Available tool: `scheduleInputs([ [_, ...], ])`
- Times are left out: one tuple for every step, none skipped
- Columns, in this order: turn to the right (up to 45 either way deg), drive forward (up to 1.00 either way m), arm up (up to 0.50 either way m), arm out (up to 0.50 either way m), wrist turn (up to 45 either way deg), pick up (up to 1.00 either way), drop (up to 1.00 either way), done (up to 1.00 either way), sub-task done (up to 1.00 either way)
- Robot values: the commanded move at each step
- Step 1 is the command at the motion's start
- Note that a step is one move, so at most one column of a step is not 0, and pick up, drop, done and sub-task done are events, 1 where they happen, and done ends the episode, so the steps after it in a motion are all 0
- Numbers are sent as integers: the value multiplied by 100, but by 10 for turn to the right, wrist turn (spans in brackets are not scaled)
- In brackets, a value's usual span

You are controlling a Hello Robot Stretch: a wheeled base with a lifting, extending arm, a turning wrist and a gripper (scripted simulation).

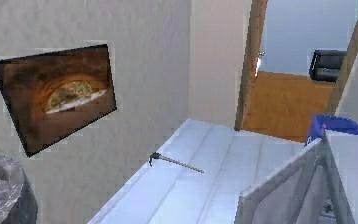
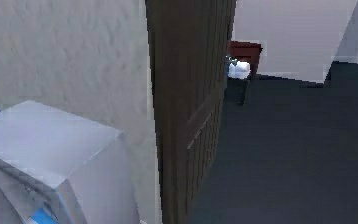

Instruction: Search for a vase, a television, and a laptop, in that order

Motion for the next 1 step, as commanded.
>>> scheduleInputs([
  [0, 30, 0, 0, 0, 0, 0, 0, 0],
])
